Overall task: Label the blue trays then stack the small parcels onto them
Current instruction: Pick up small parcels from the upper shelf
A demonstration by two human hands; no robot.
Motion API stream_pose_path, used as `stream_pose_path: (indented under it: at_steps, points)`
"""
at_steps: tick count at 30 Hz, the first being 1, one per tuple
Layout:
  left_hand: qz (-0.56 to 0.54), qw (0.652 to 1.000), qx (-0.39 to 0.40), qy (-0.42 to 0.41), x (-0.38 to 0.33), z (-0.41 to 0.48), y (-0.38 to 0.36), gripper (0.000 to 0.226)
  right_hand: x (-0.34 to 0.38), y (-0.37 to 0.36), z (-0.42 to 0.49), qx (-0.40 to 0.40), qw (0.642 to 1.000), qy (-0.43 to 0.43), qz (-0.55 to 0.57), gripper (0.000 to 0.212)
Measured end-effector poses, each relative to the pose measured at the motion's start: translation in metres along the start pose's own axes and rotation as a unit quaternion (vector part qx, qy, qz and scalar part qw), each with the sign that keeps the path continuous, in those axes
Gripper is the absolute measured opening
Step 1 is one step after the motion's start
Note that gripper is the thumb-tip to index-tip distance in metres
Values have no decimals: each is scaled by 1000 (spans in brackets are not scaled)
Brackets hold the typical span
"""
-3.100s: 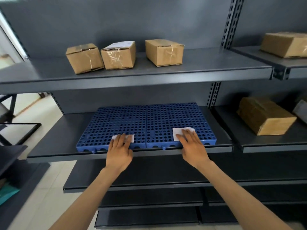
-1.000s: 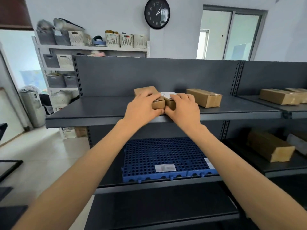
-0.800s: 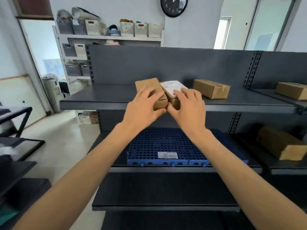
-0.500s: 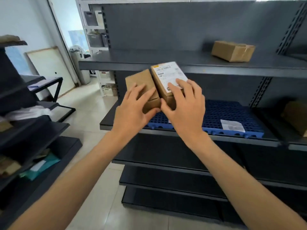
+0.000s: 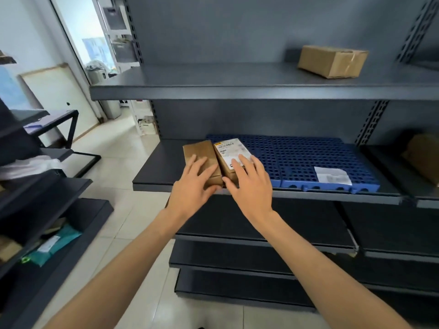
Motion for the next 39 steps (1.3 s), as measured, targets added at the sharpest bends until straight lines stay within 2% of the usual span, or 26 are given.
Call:
stream_pose_path:
  at_steps: [14,19,25,30,34,39]
  points:
    - [-40,994,80,-62,100,157,-123,62,-55,-158,95,62,992,-85,-68,55]
    - [-63,989,114,-68,114,183,-161,64,-64,-210,105,126,985,-114,-30,58]
    - [-70,984,138,-90,117,199,-177,65,-63,-223,110,147,987,-60,1,57]
    - [-86,983,126,-105,119,203,-181,65,-69,-227,114,158,986,-43,-8,55]
    - [-46,980,135,-136,115,204,-176,69,-67,-229,119,174,984,-36,-6,54]
    - [35,978,77,-191,90,208,-151,84,-69,-215,119,197,980,-16,-19,60]
Point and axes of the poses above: each hand's wrist, its own z-axis towards the middle knuckle, its own y-axis out of the back of the hand, x = y × z, the point moved 9 cm from there along z, towards the middle knuckle, and after that the axes turned 7 degrees about -x, right-handed, at the moved point
